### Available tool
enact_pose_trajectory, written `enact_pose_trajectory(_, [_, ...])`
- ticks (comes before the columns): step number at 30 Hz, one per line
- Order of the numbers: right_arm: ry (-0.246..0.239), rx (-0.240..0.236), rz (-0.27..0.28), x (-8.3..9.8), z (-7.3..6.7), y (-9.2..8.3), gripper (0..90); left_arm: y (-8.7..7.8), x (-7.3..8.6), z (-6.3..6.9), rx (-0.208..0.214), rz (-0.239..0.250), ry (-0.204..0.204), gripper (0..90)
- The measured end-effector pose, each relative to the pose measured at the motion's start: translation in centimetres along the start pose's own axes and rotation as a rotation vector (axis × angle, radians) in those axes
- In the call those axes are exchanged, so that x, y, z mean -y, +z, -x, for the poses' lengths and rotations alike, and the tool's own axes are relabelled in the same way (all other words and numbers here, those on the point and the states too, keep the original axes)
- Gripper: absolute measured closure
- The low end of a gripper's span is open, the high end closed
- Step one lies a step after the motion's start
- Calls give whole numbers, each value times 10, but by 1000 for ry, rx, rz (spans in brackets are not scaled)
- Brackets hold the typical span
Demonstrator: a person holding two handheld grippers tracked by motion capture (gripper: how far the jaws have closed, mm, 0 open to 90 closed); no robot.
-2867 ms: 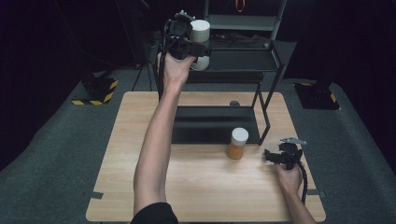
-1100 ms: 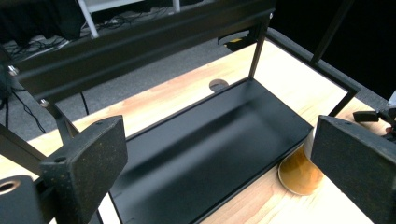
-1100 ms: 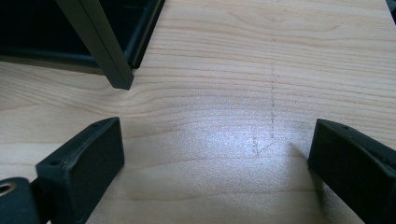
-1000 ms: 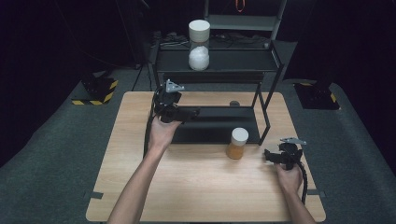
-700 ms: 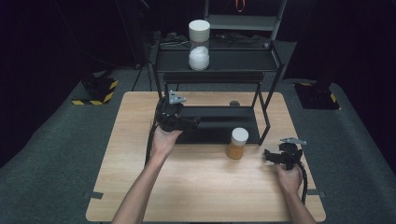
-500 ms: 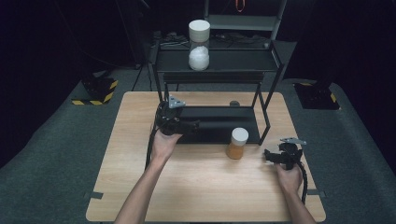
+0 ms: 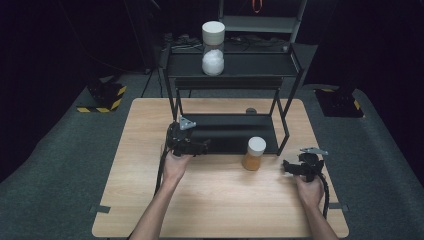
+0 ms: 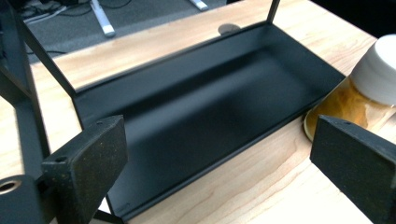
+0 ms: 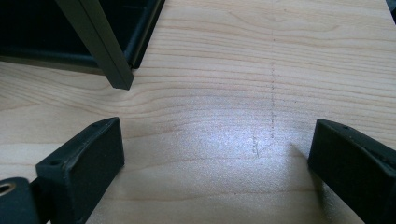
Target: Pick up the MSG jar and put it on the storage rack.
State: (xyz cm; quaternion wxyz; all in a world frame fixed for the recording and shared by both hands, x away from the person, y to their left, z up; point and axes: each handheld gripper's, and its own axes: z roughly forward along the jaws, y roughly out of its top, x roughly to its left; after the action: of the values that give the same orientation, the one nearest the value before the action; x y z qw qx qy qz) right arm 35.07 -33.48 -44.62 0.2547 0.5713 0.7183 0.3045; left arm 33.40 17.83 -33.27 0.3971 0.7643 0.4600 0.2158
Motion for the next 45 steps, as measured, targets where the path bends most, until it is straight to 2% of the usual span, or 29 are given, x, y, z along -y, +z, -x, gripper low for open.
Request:
enact_pose_trajectory(12, [0, 0, 0, 0, 0, 0, 26, 14, 19, 4, -14, -27, -4, 41])
enact_pose_trajectory(16, [0, 0, 0, 0, 0, 0, 26, 26, 30, 6, -33, -55, -16, 44])
enact_pose_trajectory(20, [0, 0, 1, 0, 0, 0, 26, 34, 38, 5, -27, -70, -30, 45])
enact_pose_trajectory(26, [0, 0, 0, 0, 0, 0, 26, 47, 52, 9, -41, -98, -42, 45])
enact_pose_trajectory(35, [0, 0, 0, 0, 0, 0, 26, 62, 68, 14, -57, -121, -61, 46])
enact_pose_trajectory(45, [0, 0, 0, 0, 0, 0, 26, 73, 79, 20, -78, -124, -77, 46])
